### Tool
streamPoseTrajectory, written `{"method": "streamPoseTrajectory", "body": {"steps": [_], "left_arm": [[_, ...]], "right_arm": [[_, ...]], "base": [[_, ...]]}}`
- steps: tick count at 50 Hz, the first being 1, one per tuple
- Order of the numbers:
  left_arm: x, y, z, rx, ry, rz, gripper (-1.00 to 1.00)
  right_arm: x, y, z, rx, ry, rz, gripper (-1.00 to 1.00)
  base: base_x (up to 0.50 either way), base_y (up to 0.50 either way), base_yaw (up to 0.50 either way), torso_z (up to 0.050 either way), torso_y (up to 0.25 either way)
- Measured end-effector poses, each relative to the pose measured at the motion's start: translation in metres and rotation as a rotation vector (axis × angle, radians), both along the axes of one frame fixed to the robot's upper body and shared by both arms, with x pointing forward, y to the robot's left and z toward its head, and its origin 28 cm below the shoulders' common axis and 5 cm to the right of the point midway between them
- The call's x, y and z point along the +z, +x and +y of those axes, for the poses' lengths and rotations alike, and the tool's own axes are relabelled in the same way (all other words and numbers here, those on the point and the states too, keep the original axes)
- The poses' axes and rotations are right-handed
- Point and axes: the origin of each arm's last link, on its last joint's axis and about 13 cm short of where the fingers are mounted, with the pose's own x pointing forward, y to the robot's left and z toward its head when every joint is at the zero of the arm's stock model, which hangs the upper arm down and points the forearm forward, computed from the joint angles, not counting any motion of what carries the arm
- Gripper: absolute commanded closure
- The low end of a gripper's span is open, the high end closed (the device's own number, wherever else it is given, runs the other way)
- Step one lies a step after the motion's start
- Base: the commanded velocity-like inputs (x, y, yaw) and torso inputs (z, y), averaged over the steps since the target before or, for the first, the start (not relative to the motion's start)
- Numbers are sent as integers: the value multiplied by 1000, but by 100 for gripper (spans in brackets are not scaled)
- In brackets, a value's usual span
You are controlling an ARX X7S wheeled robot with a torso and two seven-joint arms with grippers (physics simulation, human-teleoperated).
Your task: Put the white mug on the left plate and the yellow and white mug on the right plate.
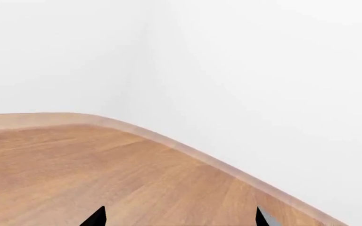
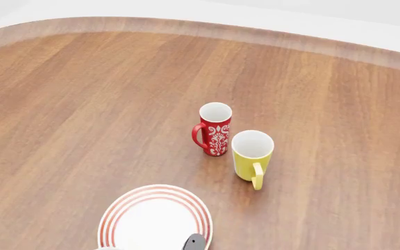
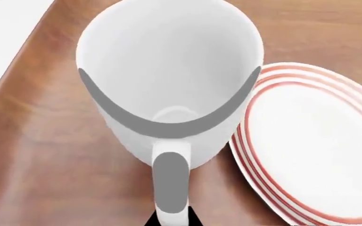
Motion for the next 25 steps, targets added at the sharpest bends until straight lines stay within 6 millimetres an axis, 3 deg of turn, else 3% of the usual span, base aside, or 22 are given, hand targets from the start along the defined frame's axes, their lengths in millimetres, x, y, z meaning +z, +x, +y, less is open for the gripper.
{"method": "streamPoseTrajectory", "body": {"steps": [15, 25], "left_arm": [[-1, 0, 0, -2, 3, 0, -100], [0, 0, 0, -2, 5, -2, -100]], "right_arm": [[14, -2, 1, 15, 61, -129, 100], [20, 6, -4, -85, 122, -145, 100]], "base": [[0, 0, 0, 0, 0], [0, 0, 0, 0, 0]]}}
